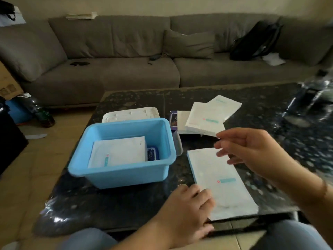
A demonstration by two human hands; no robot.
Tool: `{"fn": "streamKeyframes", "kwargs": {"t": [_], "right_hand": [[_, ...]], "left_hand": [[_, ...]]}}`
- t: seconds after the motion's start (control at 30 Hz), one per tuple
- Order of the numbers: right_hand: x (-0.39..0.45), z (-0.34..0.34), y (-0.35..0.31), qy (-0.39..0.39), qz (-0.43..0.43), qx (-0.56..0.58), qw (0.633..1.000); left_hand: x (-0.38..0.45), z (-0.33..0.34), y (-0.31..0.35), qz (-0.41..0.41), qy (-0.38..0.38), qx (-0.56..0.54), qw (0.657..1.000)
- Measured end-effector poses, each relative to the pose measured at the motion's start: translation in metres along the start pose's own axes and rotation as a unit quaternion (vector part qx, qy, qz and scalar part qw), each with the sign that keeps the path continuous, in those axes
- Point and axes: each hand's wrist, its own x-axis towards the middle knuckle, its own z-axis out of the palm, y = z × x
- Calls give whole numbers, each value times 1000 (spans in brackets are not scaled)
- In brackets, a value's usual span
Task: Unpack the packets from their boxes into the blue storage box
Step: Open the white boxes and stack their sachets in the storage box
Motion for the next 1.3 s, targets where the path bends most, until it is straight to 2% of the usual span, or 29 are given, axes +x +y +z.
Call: {"fn": "streamKeyframes", "kwargs": {"t": [0.1,0.2,0.27,0.3,0.4,0.47,0.6,0.87,1.0,1.17,1.3], "right_hand": [[-32,-25,28,48,-24,-16,998],[-65,-34,57,143,-67,-41,987],[-84,-29,75,213,-148,-101,961],[-92,-23,82,220,-196,-138,946],[-98,0,102,200,-278,-224,913],[-91,10,109,195,-285,-251,904],[-76,21,107,194,-282,-271,899],[-54,40,99,156,-225,-369,888],[-47,49,101,162,-215,-398,877],[-43,52,106,183,-233,-416,860],[-47,49,114,184,-267,-376,868]], "left_hand": [[9,9,8,2,65,-31,997],[15,9,11,-66,142,-97,983],[23,2,14,-150,191,-179,954],[28,-2,16,-190,212,-219,933],[43,-12,17,-290,258,-312,867],[50,-15,16,-321,267,-336,844],[59,-19,12,-333,279,-342,833],[64,-19,5,-328,299,-325,835],[64,-15,2,-328,302,-326,834],[65,-14,1,-334,302,-320,834],[64,-12,4,-340,296,-318,834]]}}
